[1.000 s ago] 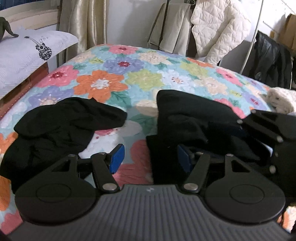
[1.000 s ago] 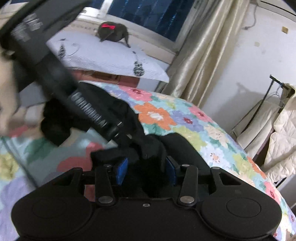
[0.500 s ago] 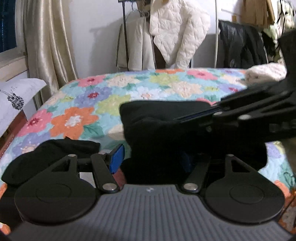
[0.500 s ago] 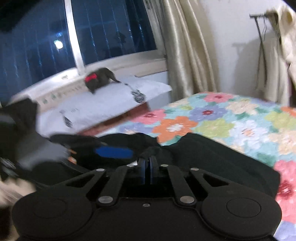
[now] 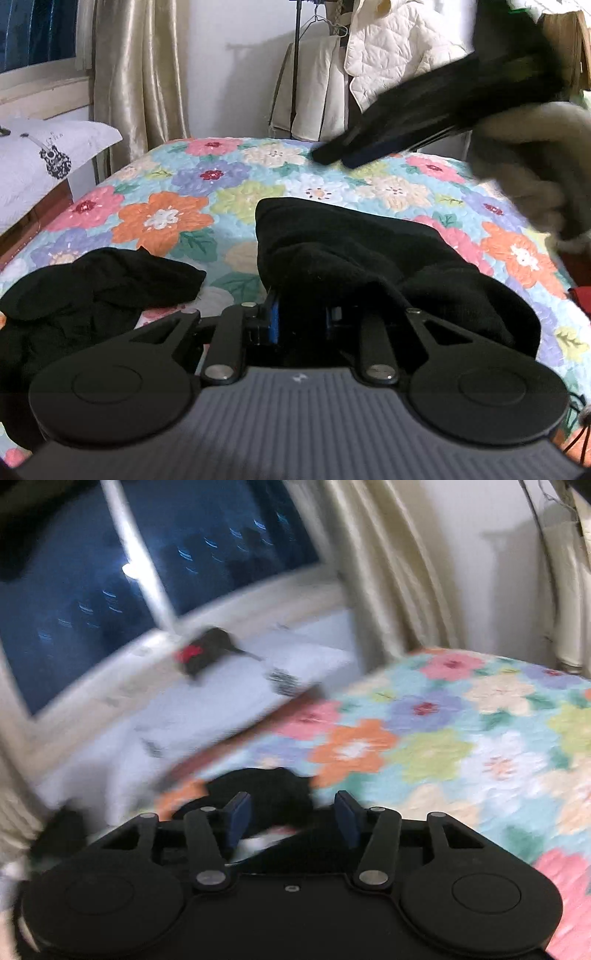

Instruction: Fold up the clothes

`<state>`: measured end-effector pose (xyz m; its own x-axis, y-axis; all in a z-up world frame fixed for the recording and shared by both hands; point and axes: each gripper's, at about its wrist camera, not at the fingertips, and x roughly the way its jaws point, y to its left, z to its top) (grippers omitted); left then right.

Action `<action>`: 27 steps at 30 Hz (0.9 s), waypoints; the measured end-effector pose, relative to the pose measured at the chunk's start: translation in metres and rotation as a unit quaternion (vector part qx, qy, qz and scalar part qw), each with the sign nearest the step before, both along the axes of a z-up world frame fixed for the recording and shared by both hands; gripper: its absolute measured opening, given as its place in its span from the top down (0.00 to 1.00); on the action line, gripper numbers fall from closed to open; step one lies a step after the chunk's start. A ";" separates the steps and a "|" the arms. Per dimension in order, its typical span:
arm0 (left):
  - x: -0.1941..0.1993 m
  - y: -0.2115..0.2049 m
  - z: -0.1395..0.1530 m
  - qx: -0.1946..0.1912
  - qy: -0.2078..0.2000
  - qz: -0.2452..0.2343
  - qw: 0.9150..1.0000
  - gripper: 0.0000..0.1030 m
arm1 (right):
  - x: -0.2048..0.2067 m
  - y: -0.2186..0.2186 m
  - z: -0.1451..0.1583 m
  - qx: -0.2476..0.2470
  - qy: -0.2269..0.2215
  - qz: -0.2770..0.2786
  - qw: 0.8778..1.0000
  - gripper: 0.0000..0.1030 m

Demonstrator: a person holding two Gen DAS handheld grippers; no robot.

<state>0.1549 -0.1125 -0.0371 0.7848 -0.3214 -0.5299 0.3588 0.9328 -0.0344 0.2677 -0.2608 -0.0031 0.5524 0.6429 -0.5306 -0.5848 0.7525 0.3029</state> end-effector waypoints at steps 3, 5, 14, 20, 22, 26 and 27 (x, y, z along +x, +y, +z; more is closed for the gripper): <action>-0.002 0.002 0.000 -0.005 0.001 0.008 1.000 0.80 | 0.039 0.016 -0.027 -0.058 0.045 0.005 0.997 0.43; -0.006 0.009 0.000 -0.018 0.007 0.021 1.000 0.86 | 0.056 0.025 -0.046 -0.073 0.074 0.022 0.994 0.43; -0.025 0.039 0.002 -0.076 0.037 0.081 0.993 0.91 | 0.039 0.017 -0.032 -0.009 0.009 -0.010 1.000 0.98; -0.037 0.058 0.003 -0.114 0.057 0.120 0.985 0.85 | 0.034 0.033 -0.044 -0.037 0.008 -0.037 0.999 0.97; -0.040 0.067 0.004 -0.132 0.062 0.136 0.980 0.82 | 0.028 0.024 -0.044 -0.007 0.010 -0.067 0.998 0.88; -0.050 0.088 0.019 -0.193 0.020 0.162 0.968 0.71 | -0.042 0.004 -0.028 0.007 -0.044 -0.087 0.995 0.75; -0.054 0.089 0.025 -0.201 -0.004 0.160 0.966 0.68 | -0.058 0.006 -0.034 -0.006 -0.045 -0.078 0.996 0.70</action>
